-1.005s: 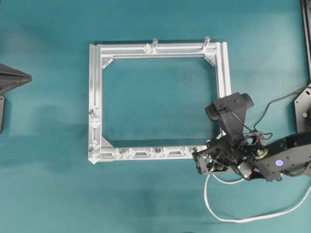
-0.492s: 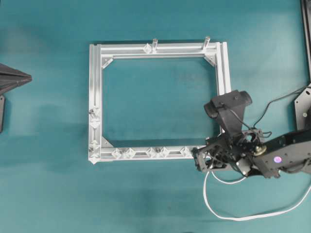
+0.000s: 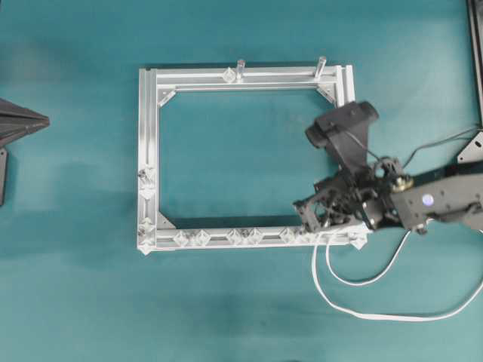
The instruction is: Move the cable alternately left and right between 8 closely spaced pins so it hooks onto each one.
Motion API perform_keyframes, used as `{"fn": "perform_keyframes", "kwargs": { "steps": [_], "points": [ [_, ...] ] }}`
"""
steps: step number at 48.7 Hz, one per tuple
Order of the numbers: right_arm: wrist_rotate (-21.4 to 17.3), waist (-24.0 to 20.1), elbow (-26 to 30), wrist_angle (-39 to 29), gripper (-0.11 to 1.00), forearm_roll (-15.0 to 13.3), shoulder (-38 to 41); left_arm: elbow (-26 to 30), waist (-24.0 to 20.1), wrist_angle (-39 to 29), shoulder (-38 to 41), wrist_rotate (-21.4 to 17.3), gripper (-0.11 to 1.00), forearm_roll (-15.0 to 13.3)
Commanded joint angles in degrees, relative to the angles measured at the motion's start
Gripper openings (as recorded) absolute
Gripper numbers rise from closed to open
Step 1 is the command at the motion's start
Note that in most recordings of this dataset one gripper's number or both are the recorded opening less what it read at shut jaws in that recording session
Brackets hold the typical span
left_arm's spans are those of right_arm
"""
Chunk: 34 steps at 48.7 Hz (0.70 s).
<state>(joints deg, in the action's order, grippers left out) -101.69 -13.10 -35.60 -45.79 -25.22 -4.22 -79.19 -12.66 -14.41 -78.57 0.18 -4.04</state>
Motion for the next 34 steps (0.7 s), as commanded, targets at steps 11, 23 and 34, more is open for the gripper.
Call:
{"fn": "perform_keyframes", "kwargs": {
  "steps": [11,23,34],
  "points": [
    [7.38,4.22,0.88,4.83,0.14,0.0,-1.49,0.62,0.09,0.53,0.44,0.09,0.0,0.26],
    [10.81,6.06,1.14,6.68,0.14,0.0,-0.97,0.62,0.09,0.53,0.44,0.09,0.0,0.26],
    [13.62,7.12,2.99,8.61,0.14,0.0,1.23,0.62,0.09,0.53,0.44,0.09,0.0,0.26]
  ]
}}
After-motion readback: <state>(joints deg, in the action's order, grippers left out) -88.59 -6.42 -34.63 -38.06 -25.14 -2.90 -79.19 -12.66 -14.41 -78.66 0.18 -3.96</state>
